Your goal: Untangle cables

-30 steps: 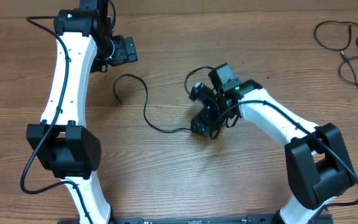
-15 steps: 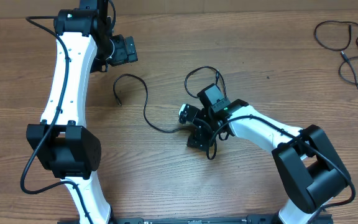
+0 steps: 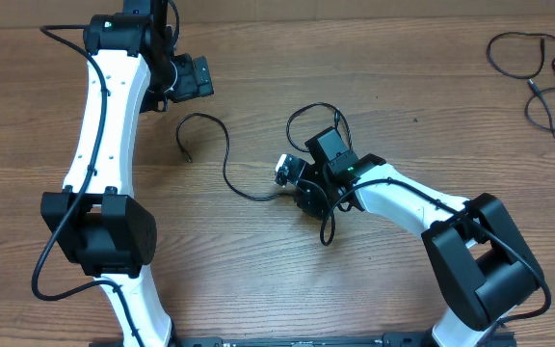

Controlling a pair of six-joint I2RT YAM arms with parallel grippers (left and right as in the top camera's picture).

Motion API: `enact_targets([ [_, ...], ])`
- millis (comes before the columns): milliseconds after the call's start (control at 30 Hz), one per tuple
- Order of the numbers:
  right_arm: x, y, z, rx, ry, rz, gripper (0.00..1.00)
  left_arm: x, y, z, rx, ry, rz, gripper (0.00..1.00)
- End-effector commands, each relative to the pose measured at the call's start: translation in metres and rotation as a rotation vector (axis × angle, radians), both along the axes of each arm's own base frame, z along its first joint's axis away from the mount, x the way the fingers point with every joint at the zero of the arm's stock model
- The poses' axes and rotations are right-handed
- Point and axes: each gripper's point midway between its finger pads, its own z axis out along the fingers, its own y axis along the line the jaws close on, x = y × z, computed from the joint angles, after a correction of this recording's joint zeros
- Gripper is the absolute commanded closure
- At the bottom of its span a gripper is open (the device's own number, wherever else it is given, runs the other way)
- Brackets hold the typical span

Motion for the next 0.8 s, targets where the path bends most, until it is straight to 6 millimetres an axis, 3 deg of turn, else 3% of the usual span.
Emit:
enact_targets([
  [0,0.009,-0.006,0.008,-0.016,-0.028,-0.08,0.96,0.002,-0.004,0.011,-0.009,-0.03,0.005,0.0],
  [167,0.031,-0.023,0.015,-0.081,-0.033,-0.352,0.96,0.002,-0.004,0.011,-0.009,-0.03,0.005,0.0],
  [300,0.039,-0.023,0.04,-0.074,-0.003,-0.459,0.96,0.002,-0.004,0.011,-0.009,-0.03,0.005,0.01],
  [500,0.052,-0.015,0.118,-0.011,-0.001,-0.557,0.96,0.002,-0.004,0.011,-0.009,-0.03,0.005,0.0],
  [767,0.051,-0.023,0.207,0.059,-0.048,-0.651,0.96,0.002,-0.004,0.011,-0.009,-0.03,0.005,0.0],
])
